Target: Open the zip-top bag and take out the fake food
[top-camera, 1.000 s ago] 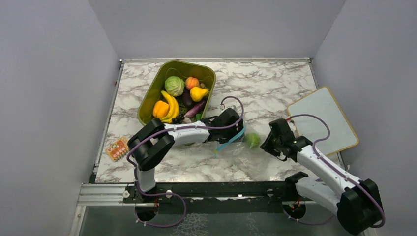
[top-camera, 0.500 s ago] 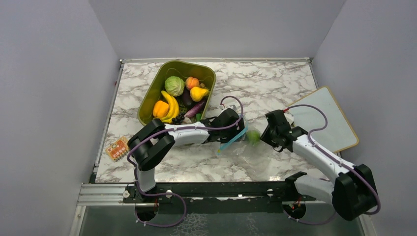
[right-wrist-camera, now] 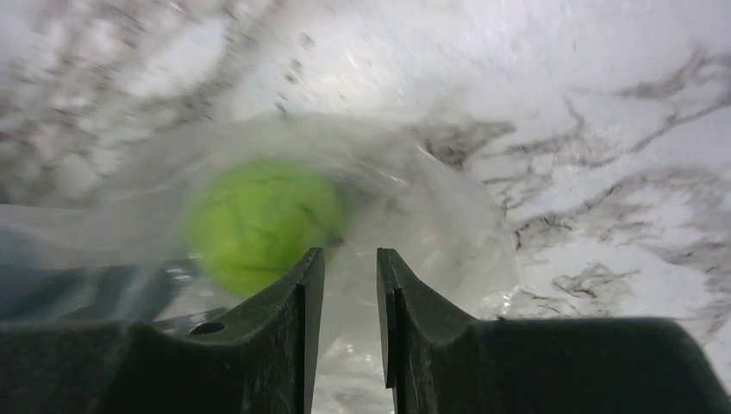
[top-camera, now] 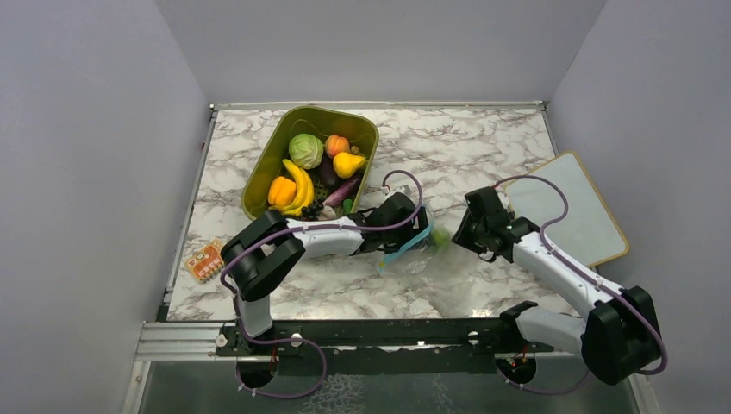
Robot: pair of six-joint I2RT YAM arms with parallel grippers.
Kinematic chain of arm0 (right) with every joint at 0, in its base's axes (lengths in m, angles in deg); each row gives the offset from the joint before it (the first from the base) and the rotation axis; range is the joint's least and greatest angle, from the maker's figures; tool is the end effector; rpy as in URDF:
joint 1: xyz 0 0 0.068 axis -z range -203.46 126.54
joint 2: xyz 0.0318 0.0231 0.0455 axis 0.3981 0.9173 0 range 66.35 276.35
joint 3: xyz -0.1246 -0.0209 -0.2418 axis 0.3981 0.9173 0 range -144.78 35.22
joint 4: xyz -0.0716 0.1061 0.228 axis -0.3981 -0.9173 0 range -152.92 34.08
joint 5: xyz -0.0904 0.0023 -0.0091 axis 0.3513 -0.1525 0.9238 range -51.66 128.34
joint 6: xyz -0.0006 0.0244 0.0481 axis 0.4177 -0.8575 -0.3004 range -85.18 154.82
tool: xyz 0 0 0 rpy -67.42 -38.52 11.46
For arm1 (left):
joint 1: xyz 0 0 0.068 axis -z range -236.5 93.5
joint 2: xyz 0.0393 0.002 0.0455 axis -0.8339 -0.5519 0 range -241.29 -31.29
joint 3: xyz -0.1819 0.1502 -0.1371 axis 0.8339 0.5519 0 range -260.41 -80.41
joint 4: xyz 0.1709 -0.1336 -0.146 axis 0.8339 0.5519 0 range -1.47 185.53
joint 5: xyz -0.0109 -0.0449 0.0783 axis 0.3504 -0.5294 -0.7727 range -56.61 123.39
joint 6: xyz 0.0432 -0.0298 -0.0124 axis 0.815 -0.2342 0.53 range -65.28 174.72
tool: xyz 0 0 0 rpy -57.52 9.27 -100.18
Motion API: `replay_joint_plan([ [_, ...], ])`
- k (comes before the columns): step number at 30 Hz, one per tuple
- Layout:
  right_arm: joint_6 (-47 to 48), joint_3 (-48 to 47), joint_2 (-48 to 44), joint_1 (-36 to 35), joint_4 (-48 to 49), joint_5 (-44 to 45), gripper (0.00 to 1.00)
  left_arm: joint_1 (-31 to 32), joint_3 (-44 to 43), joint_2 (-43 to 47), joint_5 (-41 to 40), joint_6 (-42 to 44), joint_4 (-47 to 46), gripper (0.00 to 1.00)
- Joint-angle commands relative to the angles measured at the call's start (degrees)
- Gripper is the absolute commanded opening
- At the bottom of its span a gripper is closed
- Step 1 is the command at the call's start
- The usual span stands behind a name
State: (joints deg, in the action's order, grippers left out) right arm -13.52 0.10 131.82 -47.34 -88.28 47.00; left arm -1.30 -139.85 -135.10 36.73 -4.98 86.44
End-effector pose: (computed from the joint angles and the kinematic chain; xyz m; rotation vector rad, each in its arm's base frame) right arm 0.1871 0.0770 0.1846 0.6115 2.5906 0.2176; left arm 0.2159 -0.3143 0.1678 -0.0675 2.5616 -0.9953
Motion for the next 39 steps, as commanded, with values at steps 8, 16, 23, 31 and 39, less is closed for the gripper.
replay_joint_plan([
  [8, 3.12, -7.44, 2.34, 0.40, 2.58, 3.25, 0.28, 0.05, 0.46, 2.82, -0.90, -0.55, -2.64, 0.82],
  [16, 4.70, -1.72, 9.81, 0.41, 9.32, -8.43, 0.28, 0.00, 0.27, 1.59, 0.74, -0.62, -4.69, 0.83],
  [23, 5.59, -3.85, 10.02, 0.41, 6.20, -7.43, 0.27, 0.04, 0.51, 1.78, 1.23, -0.97, -2.43, 0.83],
  [31, 4.89, -7.91, -1.49, 0.40, -6.35, -0.29, 0.30, 0.04, -3.48, 5.45, -0.21, 10.19, 10.74, 0.85],
  [39, 0.75, -0.69, -16.52, 0.41, -7.47, -17.51, 0.30, -0.06, -7.93, 3.14, 9.42, 22.25, 19.19, 0.85],
])
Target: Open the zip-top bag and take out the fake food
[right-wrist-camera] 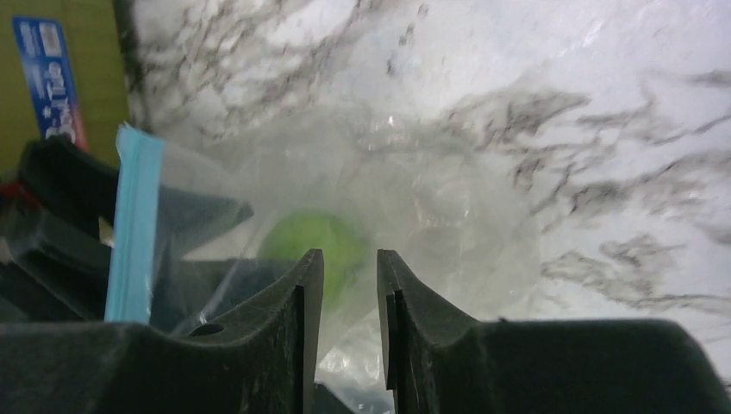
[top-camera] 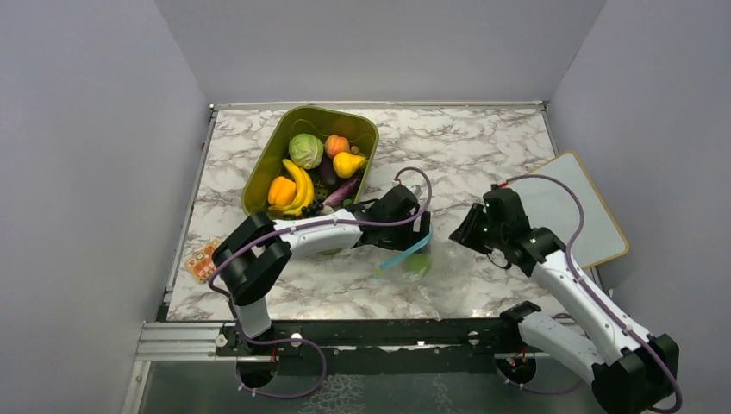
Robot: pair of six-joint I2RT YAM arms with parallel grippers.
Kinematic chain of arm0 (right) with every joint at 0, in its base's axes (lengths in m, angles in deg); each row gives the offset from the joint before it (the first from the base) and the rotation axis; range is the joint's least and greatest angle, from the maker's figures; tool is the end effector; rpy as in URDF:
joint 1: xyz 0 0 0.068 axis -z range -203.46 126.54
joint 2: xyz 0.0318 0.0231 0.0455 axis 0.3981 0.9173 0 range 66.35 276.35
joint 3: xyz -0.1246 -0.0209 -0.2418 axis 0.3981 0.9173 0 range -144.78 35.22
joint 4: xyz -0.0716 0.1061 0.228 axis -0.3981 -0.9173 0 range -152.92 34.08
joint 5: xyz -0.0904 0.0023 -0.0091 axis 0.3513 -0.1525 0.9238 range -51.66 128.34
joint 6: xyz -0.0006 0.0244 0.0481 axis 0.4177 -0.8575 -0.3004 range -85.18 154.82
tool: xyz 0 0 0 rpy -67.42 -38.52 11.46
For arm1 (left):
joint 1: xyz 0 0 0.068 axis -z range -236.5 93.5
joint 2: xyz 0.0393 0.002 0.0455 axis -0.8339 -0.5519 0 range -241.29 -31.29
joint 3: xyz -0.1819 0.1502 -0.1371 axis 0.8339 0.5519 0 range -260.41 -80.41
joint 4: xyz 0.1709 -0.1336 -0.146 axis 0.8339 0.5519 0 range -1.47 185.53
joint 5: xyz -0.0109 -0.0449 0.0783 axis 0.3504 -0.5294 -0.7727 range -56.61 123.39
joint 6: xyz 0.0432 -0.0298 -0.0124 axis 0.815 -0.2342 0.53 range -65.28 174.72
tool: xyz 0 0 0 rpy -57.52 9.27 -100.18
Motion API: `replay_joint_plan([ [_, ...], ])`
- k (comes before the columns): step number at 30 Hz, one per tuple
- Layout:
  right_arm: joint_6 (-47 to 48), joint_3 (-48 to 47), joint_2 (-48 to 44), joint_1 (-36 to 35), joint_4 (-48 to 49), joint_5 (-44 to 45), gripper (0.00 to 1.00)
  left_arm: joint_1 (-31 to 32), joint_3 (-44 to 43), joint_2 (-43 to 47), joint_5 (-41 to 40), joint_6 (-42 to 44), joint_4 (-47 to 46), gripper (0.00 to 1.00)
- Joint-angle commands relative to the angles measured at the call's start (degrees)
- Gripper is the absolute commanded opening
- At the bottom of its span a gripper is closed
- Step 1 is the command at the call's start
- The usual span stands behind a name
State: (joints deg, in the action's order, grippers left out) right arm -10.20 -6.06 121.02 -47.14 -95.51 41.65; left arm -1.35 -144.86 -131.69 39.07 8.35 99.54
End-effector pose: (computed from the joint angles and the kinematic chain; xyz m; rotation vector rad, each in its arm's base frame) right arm 0.1707 0.0727 0.2431 0.4954 2.4963 0.4197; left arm 0.2119 -0.3106 0.1980 0.2501 2.5914 -0.8764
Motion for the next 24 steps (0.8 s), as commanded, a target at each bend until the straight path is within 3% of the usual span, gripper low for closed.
replay_joint_plan([
  [1, -2.67, 8.03, -7.28, 0.22, 1.85, -16.12, 0.30, 0.01, -3.83, -1.17, 8.70, 10.17, 7.04, 0.86],
  [4, -4.16, 13.65, -9.69, 0.21, 4.85, -22.33, 0.30, 0.20, -4.42, -2.61, 8.80, 10.83, 8.17, 0.86],
  [8, -5.41, 18.17, -8.91, 0.22, 6.44, -22.65, 0.29, 0.22, -4.67, -2.54, 6.89, 11.11, 8.20, 0.86],
  [24, -8.05, 22.02, -0.75, 0.22, 14.44, -23.58, 0.26, 1.19, -7.26, -3.73, 10.19, 17.02, 13.97, 0.87],
])
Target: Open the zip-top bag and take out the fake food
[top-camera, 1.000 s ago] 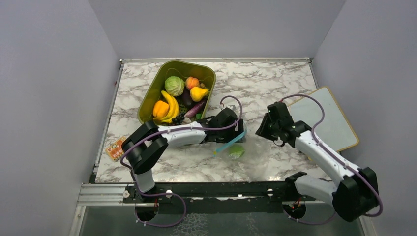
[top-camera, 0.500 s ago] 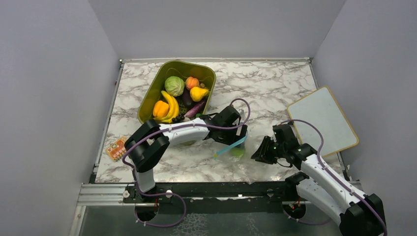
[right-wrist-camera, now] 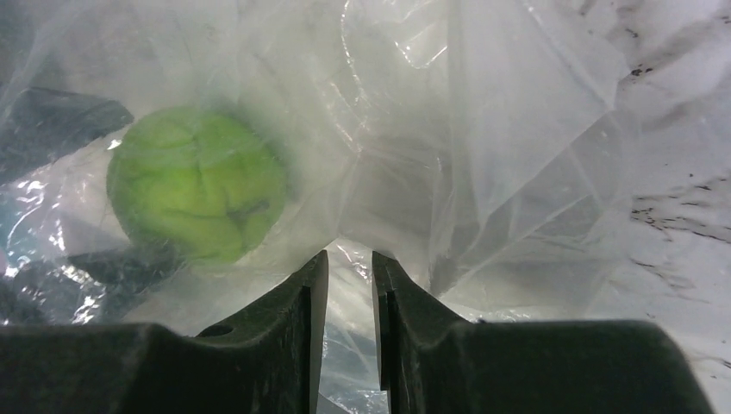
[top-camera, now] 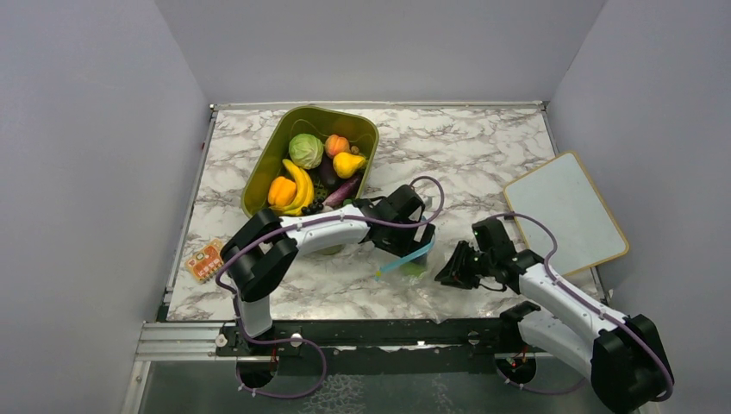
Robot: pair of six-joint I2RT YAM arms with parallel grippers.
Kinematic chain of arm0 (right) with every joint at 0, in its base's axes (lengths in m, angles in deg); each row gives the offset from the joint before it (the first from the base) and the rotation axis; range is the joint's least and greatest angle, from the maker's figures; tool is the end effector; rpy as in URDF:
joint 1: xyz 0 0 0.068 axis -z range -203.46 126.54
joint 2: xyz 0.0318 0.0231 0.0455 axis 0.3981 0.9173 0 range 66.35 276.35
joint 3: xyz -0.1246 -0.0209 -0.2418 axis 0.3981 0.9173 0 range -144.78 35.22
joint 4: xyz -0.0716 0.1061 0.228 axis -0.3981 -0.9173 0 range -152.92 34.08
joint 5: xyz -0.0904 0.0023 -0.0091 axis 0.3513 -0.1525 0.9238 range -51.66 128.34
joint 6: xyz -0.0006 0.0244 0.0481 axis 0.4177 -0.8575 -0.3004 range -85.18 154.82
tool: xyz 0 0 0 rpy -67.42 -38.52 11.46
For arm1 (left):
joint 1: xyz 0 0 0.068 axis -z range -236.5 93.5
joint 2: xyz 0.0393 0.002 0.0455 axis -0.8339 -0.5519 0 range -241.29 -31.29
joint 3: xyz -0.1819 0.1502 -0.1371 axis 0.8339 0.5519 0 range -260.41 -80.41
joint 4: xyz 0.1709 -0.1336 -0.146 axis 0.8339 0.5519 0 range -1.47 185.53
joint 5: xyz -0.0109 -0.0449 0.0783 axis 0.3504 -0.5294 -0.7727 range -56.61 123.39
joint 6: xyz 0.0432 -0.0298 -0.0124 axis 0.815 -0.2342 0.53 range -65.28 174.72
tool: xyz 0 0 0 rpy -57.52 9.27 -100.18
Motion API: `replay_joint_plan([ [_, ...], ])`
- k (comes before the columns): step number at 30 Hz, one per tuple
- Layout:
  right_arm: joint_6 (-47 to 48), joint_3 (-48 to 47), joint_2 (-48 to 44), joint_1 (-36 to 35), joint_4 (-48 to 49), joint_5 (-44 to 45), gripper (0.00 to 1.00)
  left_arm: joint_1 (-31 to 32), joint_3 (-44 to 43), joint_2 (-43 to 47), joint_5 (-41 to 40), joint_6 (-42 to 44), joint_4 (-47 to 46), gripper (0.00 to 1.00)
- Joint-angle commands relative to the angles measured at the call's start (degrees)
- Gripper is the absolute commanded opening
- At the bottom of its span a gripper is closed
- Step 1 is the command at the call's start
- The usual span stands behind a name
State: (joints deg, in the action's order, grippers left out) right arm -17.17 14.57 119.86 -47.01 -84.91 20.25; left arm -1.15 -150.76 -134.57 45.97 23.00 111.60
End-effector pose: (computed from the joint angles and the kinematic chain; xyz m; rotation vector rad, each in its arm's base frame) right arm 0.1351 0.0710 0.1482 0.5873 2.7785 0.7925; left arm 0.2095 -0.3169 0.1975 0.6535 2.6714 -0.7983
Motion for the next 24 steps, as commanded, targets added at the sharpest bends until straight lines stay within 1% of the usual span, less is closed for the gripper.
replay_joint_plan([
  [1, -1.35, 1.72, 0.49, 0.08, 4.22, -2.48, 0.26, 1.33, -1.51, -1.18, 3.27, 2.37, 1.89, 0.87],
  [5, -2.59, 2.77, 0.57, 0.08, 5.70, -3.09, 0.25, 2.65, -3.79, -3.18, 3.47, 3.27, 3.65, 0.87],
  [8, -3.68, 2.97, 0.44, 0.08, 5.91, -2.42, 0.25, 3.56, -5.00, -3.68, 1.33, 3.59, 5.64, 0.82],
  [13, -4.93, 3.30, -0.05, 0.08, 5.24, -0.46, 0.25, 3.68, -5.11, -2.74, -1.37, 4.04, 7.47, 0.69],
  [15, -5.33, 3.62, -0.50, 0.08, 5.01, 0.07, 0.25, 3.67, -5.28, -2.42, -1.42, 4.45, 8.09, 0.65],
  [16, -5.61, 3.82, -0.72, 0.08, 4.88, 0.19, 0.25, 3.63, -5.32, -2.18, -1.45, 4.63, 8.36, 0.66],
  [18, -5.73, 4.18, -1.22, 0.08, 4.72, 0.48, 0.25, 3.62, -5.24, -1.78, -1.23, 5.10, 8.48, 0.75],
  [20, -5.91, 4.38, -1.64, 0.08, 4.64, 0.67, 0.25, 3.62, -5.32, -1.70, -0.13, 6.06, 8.50, 0.81],
  [22, -5.98, 4.47, -1.84, 0.08, 4.63, 0.79, 0.25, 3.68, -5.61, -2.30, 0.70, 6.95, 8.90, 0.82],
  [24, -6.10, 4.47, -1.84, 0.08, 4.55, 0.94, 0.25, 3.62, -5.80, -3.23, 0.01, 6.77, 9.25, 0.81],
])
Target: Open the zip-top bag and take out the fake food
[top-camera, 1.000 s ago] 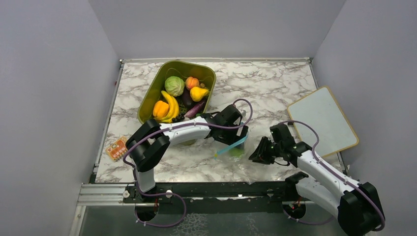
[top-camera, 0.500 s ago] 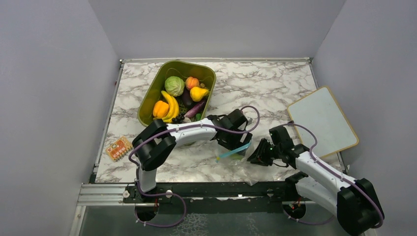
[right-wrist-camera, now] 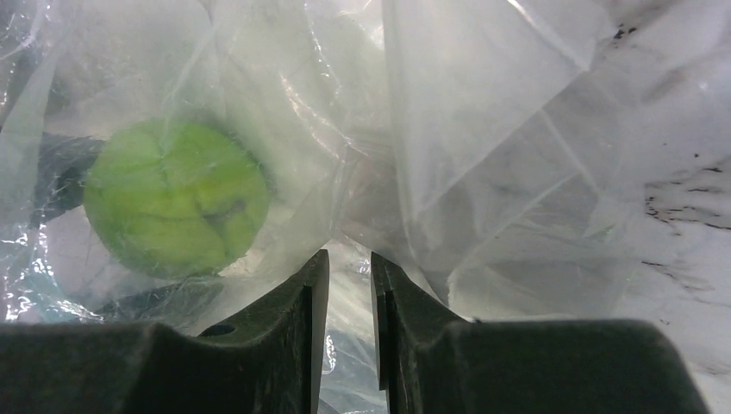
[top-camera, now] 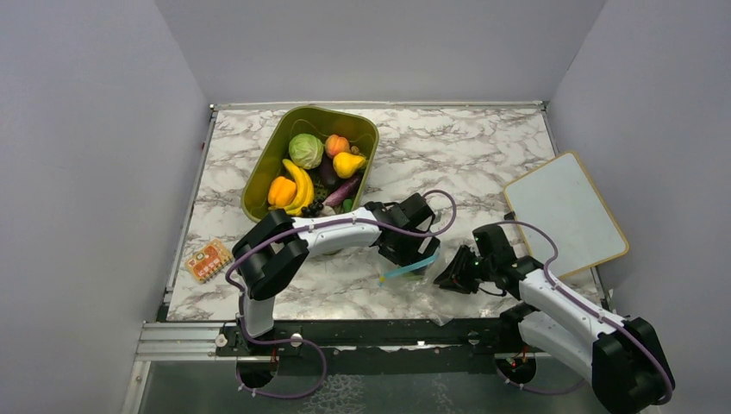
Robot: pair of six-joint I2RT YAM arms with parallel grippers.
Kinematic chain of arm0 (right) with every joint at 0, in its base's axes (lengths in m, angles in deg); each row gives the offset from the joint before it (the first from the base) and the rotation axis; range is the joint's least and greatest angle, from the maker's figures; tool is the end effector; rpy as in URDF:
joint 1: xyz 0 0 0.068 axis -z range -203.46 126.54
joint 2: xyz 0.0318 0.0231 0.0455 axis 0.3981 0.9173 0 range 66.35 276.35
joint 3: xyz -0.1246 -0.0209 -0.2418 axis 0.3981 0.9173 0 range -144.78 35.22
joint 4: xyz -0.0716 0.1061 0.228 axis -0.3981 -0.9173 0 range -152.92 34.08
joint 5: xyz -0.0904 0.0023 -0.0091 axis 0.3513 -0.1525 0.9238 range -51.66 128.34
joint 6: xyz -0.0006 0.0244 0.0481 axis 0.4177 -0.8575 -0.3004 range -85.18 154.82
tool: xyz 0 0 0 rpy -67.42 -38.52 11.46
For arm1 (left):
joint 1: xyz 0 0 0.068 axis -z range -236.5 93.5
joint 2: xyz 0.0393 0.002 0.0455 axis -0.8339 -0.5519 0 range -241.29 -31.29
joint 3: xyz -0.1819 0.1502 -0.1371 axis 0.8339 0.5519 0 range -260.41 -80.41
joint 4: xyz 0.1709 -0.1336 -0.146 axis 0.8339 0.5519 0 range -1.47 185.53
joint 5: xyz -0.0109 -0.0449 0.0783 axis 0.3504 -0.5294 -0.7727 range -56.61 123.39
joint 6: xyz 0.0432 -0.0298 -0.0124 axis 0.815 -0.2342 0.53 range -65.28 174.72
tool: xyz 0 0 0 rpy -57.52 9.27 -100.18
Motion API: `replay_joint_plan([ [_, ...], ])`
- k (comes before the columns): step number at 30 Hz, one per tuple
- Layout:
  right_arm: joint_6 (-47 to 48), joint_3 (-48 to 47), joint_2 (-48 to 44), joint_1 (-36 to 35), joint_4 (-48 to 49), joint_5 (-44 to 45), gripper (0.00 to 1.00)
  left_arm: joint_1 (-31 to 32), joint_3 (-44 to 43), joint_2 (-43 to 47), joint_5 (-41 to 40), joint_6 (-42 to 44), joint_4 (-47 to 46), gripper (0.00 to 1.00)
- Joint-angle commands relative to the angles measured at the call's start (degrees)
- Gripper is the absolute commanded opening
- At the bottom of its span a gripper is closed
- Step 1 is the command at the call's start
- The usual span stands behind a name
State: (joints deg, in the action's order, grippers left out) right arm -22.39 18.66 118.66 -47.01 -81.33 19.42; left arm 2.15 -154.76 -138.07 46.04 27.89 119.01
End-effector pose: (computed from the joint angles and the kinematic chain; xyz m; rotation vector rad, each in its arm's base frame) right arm 0.1278 0.0684 0.1337 0.7085 2.7640 0.8364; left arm 0.1935 -0.3327 0.1887 0.8573 2.7288 -0.7001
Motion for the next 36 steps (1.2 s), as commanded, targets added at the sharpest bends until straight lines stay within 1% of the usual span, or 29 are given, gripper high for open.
replay_joint_plan([
  [1, -0.88, 0.34, -0.64, 0.06, 0.97, 1.85, 0.25, 0.32, -2.00, -0.08, -0.75, 1.46, 2.03, 0.77],
  [4, -0.81, 0.15, -0.61, 0.08, 0.84, 1.93, 0.25, 0.43, -2.59, -0.03, -2.88, 0.09, 2.12, 0.68],
  [5, -0.73, 0.14, -0.63, 0.08, 0.76, 2.06, 0.25, 0.41, -2.87, 0.23, -3.84, -0.31, 2.16, 0.64],
  [9, -0.71, 0.21, -0.58, 0.08, 0.36, 2.71, 0.25, 0.41, -3.48, 0.85, -6.58, -1.13, 2.13, 0.53],
  [11, -0.56, 0.06, -0.64, 0.08, 0.12, 2.97, 0.25, 0.41, -3.48, 0.92, -7.89, -1.76, 2.10, 0.52],
  [12, -0.46, -0.08, -0.66, 0.08, -0.02, 3.24, 0.25, 0.41, -3.52, 1.00, -8.34, -2.10, 2.06, 0.52],
  [14, -0.28, -0.27, -0.64, 0.07, -0.46, 3.87, 0.25, 0.39, -3.42, 0.56, -8.44, -2.43, 1.76, 0.64],
  [15, -0.27, -0.40, -0.65, 0.08, -0.70, 4.07, 0.25, 0.41, -3.51, 0.09, -8.24, -2.44, 1.73, 0.68],
  [18, -0.14, -0.57, -0.72, 0.08, -0.77, 4.30, 0.25, 0.42, -5.16, -1.95, -8.44, -2.86, 1.69, 0.75],
  [21, 0.26, -0.90, -0.77, 0.08, -0.99, 4.41, 0.25, 0.42, -6.62, -3.44, -9.00, -4.00, 1.70, 0.79],
  [26, 0.95, -1.72, -0.67, 0.08, -1.66, 5.09, 0.26, 0.43, -8.15, -3.70, -11.34, -5.63, 1.35, 0.81],
  [27, 0.95, -1.72, -0.58, 0.08, -1.66, 5.12, 0.26, 0.42, -8.18, -3.74, -11.62, -5.88, 1.05, 0.80],
  [29, 0.92, -1.72, -0.59, 0.03, -1.58, 4.88, 0.25, 0.42, -8.32, -3.93, -11.76, -6.03, 0.97, 0.74],
  [34, 1.31, -1.68, -0.59, 0.08, -2.07, 5.47, 0.26, 0.41, -7.00, -2.69, -12.17, -6.32, 0.87, 0.50],
  [36, 1.24, -1.43, -0.69, 0.08, -2.04, 6.10, 0.25, 0.41, -6.70, -1.90, -12.54, -5.97, 0.83, 0.44],
])
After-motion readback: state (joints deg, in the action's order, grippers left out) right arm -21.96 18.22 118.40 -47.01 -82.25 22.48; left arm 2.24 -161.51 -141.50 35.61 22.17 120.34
